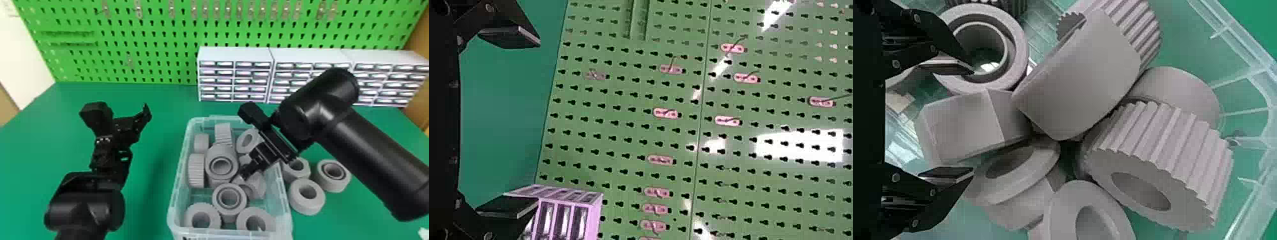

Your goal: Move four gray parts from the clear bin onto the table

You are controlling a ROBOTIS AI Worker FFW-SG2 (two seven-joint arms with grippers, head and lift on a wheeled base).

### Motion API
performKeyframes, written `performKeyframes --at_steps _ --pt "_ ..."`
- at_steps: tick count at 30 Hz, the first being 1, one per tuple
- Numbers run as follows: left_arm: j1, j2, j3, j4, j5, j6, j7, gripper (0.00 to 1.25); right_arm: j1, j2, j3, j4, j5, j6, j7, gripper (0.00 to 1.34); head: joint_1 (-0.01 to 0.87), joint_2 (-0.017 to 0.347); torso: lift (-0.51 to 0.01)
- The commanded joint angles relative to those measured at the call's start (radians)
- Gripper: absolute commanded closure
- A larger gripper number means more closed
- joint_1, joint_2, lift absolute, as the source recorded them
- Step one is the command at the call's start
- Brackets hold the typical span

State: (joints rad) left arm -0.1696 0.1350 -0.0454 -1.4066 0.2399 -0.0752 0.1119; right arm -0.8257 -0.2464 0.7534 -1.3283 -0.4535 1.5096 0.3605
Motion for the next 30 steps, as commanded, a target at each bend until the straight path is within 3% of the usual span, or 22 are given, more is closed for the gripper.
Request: performKeyframes --at_steps 1,9,21,30 --pt "-0.005 0.0 -0.004 0.0 -0.001 0.0 0.0 0.16 -0.001 0.001 0.014 0.021 0.013 -0.016 0.011 0.52 0.693 0.072 -0.052" --pt "-0.004 0.0 -0.002 0.0 0.001 0.0 0.0 0.16 0.002 0.001 0.044 0.055 0.068 -0.048 0.094 0.52 0.693 0.072 -0.052" --pt "-0.005 0.0 -0.004 0.0 0.003 0.0 0.0 0.16 0.005 0.004 0.066 0.074 0.082 -0.058 0.12 0.52 0.693 0.072 -0.052" --pt "-0.004 0.0 -0.002 0.0 0.003 0.0 0.0 0.16 0.003 0.009 0.063 0.086 0.082 -0.048 0.124 0.83 0.693 0.072 -0.052"
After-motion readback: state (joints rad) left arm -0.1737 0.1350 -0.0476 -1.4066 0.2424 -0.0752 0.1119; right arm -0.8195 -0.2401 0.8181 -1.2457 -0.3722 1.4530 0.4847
